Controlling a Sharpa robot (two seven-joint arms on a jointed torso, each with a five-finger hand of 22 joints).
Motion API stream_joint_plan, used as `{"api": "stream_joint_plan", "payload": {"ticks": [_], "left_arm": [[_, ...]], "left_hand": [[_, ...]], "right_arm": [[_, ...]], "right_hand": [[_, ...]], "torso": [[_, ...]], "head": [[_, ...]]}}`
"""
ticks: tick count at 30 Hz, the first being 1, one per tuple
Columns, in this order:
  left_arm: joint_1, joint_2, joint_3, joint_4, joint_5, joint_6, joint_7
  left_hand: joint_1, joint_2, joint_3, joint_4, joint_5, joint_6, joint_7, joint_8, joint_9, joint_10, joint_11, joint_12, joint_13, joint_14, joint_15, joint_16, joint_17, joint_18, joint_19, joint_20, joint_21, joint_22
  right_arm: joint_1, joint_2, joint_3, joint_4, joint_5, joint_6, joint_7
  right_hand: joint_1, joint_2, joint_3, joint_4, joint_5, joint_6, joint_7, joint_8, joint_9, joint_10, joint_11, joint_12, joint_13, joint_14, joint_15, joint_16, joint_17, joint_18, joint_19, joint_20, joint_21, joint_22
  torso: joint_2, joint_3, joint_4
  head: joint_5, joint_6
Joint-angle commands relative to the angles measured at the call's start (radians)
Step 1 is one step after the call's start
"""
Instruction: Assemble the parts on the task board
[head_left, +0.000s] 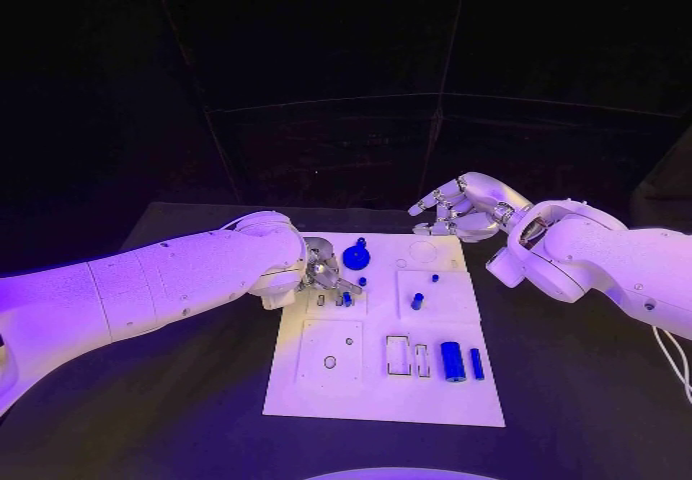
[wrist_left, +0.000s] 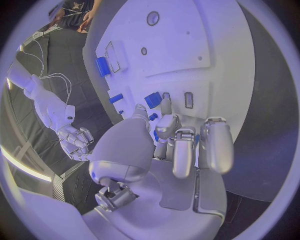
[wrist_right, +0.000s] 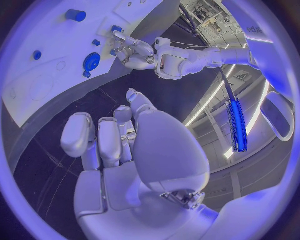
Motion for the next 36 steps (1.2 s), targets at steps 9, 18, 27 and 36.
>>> {"api": "stream_joint_plan", "payload": {"ticks": [9,18,27,36], "left_arm": [[0.003,0.014,-0.004,-0.009,-0.009,0.014,0.012],[0.004,0.027,-0.005,-0.017,-0.009,0.015,0.015],[0.004,0.03,-0.005,-0.018,-0.009,0.025,0.017],[0.004,0.028,-0.005,-0.013,-0.007,0.019,0.029]], "left_hand": [[0.036,0.021,0.011,-0.021,0.0,-0.021,0.001,0.021,0.017,0.006,0.002,0.005,0.001,0.106,-0.006,0.003,0.263,-0.007,0.004,0.001,0.006,0.004],[0.07,0.037,0.037,-0.045,0.001,-0.032,0.001,0.035,0.029,0.007,0.001,0.008,0.005,0.106,-0.006,0.003,0.263,-0.008,0.003,0.002,0.008,0.008],[0.088,0.038,0.052,-0.062,0.001,-0.037,0.0,0.043,0.036,0.01,0.001,0.011,0.009,0.106,-0.006,0.003,0.263,-0.008,0.004,0.002,0.01,0.012],[0.262,0.07,0.194,-0.191,0.038,-0.066,-0.015,0.034,0.037,-0.003,-0.013,-0.005,0.0,0.106,-0.018,0.003,0.263,-0.007,0.001,-0.008,0.008,0.013]], "right_arm": [[0.002,0.009,0.001,-0.004,-0.02,-0.01,-0.009],[0.002,0.016,0.001,-0.006,-0.025,-0.004,-0.017],[0.002,0.02,0.001,-0.01,-0.026,0.005,-0.019],[0.002,0.024,0.0,-0.012,-0.026,0.011,-0.018]], "right_hand": [[-0.002,0.003,0.011,-0.001,0.011,-0.001,0.004,0.006,-0.001,-0.006,-0.001,0.005,-0.002,0.016,-0.005,-0.005,-0.001,0.012,-0.002,-0.005,-0.007,-0.003],[-0.001,0.004,0.013,-0.001,0.013,-0.002,0.005,0.006,-0.001,-0.005,-0.001,0.005,-0.002,0.016,-0.005,-0.005,0.0,0.012,-0.002,-0.005,-0.007,-0.003],[-0.001,0.006,0.017,-0.001,0.016,-0.001,0.005,0.007,-0.001,-0.001,-0.001,0.013,0.006,0.018,-0.005,0.002,0.009,0.011,0.0,-0.005,-0.005,0.001],[-0.002,0.006,0.018,-0.001,0.018,0.0,0.005,0.007,-0.001,0.002,-0.001,0.018,0.009,0.019,-0.005,0.004,0.012,0.01,0.002,-0.005,-0.004,0.003]], "torso": [[0.001,-0.0004,-0.0008],[0.0,-0.0002,-0.0002],[-0.001,-0.0002,0.0007],[0.0,0.0,0.0]], "head": [[0.0,-0.008],[-0.004,-0.012],[-0.004,-0.015],[-0.003,-0.015]]}}
